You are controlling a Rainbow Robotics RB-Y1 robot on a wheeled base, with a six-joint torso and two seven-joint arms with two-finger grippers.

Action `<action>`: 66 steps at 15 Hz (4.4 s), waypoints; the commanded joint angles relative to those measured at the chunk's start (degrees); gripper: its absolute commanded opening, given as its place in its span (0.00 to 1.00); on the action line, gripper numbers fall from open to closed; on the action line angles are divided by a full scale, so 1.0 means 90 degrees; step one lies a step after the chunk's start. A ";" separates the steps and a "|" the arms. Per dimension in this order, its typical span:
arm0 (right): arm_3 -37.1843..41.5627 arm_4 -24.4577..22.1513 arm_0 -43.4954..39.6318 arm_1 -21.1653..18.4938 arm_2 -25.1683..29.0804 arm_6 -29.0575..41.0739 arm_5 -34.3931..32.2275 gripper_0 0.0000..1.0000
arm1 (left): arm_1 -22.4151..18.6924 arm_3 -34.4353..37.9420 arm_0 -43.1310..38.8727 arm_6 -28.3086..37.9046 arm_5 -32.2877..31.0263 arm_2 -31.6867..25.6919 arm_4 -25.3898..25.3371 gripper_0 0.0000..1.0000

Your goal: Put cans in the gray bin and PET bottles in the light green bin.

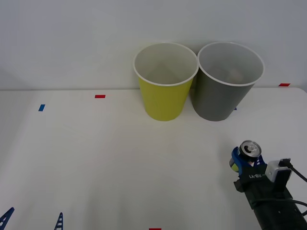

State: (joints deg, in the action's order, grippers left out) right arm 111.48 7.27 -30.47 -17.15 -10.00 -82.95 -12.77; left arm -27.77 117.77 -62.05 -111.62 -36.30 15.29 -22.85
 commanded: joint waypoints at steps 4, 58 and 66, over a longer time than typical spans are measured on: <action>0.1460 0.0872 0.0211 -0.0340 0.0096 0.0222 0.1360 0.00 | 0.0000 0.0000 0.0000 0.0000 0.0000 0.0000 0.0000 1.00; -0.0004 0.1653 0.6412 -0.0428 0.2029 -0.0129 0.6214 1.00 | 0.0000 0.0000 0.0000 0.0000 0.0000 0.0000 0.0000 1.00; 0.2574 0.1731 0.5104 -0.0526 0.2430 -0.0032 0.7347 1.00 | 0.0000 0.0000 0.0000 0.0000 0.0000 0.0000 0.0000 1.00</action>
State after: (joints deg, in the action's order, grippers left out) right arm 131.65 22.44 18.54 -21.70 11.50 -83.56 54.06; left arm -27.77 117.77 -62.05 -111.62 -36.30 15.29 -22.84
